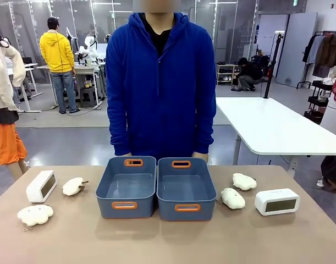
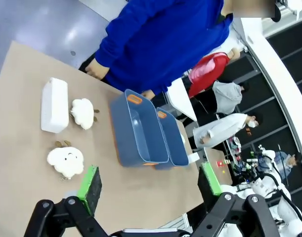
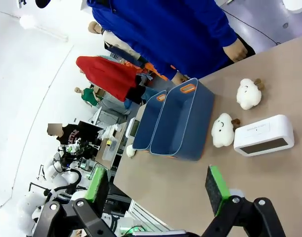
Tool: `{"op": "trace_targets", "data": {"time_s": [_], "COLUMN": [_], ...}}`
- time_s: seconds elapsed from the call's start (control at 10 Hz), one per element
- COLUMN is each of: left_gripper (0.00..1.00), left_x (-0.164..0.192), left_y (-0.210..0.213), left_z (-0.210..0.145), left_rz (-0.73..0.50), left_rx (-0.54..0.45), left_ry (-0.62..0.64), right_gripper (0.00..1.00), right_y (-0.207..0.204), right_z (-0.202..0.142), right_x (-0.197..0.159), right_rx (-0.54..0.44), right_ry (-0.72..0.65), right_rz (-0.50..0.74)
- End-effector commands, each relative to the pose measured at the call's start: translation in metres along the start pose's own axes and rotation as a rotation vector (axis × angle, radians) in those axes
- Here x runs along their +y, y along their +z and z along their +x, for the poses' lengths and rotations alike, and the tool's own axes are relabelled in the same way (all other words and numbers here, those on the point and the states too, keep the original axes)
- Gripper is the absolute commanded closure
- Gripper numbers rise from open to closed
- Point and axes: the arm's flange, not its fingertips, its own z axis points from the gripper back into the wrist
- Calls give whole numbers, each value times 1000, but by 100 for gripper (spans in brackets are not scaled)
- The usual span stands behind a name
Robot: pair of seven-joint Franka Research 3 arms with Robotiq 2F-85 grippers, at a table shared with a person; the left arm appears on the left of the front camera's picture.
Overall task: Sort the digital clocks into the basket.
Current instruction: Pick up the Digital clock from the table and place it into the empty Plastic storage basket.
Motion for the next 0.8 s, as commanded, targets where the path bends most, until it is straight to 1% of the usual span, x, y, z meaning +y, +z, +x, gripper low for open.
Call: {"op": "trace_targets", "data": {"time_s": [0.0,0.7], "left_gripper": [0,0], "left_x": [1,1], "left_y": [-11,-11], "left_z": [-1,-1], "left_rz": [-19,-19], "left_rx": [30,30], "left_ry": [2,2], "right_gripper": [0,0], "right_y": [-13,-13], "right_z": [2,2], "right_x": [1,1], "right_rx": [30,30], "right_ry": [5,5], "right_rz": [14,14]}}
